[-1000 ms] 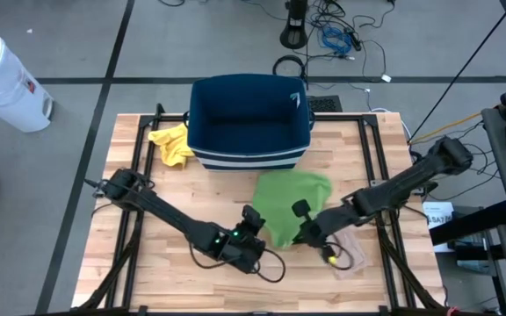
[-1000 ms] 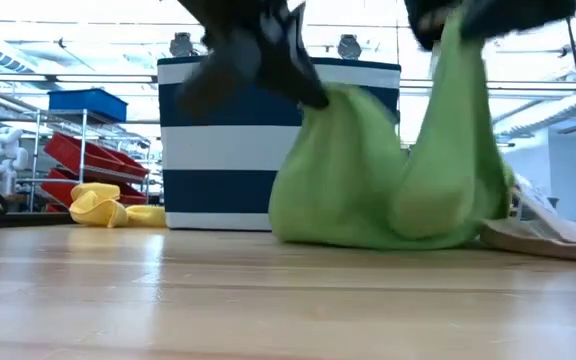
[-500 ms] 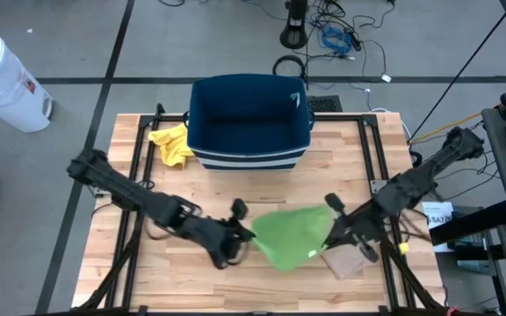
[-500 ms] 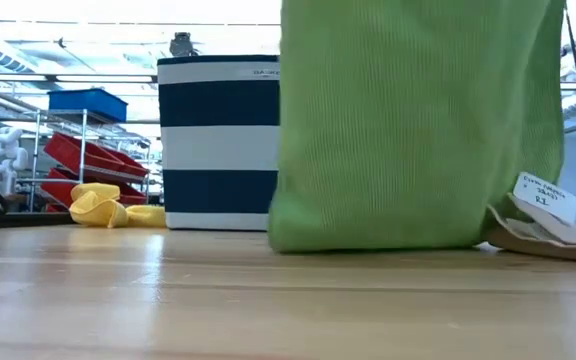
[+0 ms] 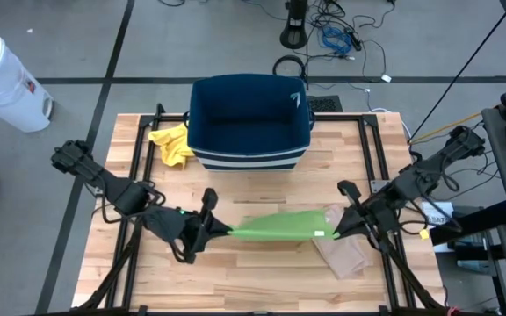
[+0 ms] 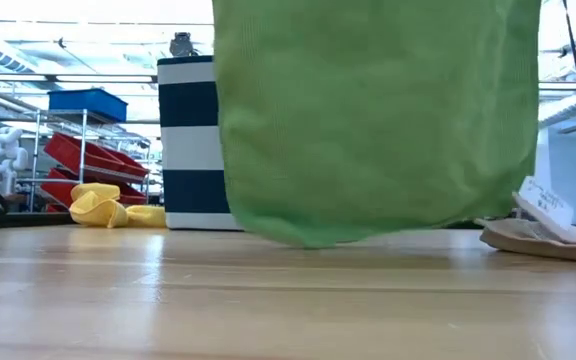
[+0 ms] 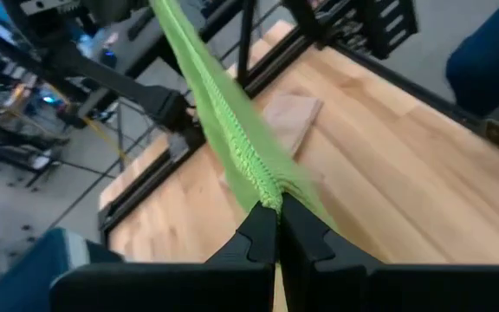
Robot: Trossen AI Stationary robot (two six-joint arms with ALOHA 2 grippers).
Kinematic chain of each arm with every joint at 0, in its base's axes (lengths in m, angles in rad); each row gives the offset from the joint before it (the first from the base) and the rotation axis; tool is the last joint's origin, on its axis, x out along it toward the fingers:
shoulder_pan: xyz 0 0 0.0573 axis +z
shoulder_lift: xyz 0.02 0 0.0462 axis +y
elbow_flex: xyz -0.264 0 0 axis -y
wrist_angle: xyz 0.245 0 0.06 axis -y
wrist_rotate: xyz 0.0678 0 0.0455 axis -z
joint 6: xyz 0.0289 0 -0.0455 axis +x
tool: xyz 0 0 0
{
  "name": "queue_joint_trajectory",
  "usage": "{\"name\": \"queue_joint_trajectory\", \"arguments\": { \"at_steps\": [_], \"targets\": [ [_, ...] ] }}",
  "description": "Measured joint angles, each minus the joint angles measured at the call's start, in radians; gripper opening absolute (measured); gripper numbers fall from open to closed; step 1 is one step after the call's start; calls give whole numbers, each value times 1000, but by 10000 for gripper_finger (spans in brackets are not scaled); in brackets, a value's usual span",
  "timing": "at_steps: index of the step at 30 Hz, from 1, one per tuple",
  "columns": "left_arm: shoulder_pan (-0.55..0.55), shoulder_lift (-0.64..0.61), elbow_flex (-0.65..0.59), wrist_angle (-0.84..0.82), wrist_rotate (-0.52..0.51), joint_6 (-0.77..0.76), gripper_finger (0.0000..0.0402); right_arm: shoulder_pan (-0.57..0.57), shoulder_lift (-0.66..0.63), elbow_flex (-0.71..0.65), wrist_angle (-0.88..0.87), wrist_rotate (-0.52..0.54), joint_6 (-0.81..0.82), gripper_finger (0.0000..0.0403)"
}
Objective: Fold towel
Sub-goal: Fold the green towel
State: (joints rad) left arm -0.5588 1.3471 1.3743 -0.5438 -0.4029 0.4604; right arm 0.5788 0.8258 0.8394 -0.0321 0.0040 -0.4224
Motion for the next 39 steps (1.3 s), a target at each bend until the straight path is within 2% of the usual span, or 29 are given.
{"name": "queue_joint_trajectory", "arguments": {
  "at_steps": [6,14,19,24,31,35,39],
  "targets": [
    [-1,0,0,7,-18,19,0,-3,12,62,-4,-9,-34,0],
    [-56,0,0,5,-31,20,0,-1,64,80,4,-61,31,0],
    [-109,-7,0,6,-81,25,0,-1,99,80,31,-64,21,0],
    [-163,-14,0,19,-132,46,0,-2,117,79,117,-158,11,0],
    [-209,-24,0,45,-170,88,0,-2,119,79,126,-164,8,0],
    [-201,-26,0,20,-212,78,0,-8,118,79,109,-144,-1,0],
    [-135,-16,0,-81,-235,-24,0,-37,120,79,-2,-3,40,0]
  ]
}}
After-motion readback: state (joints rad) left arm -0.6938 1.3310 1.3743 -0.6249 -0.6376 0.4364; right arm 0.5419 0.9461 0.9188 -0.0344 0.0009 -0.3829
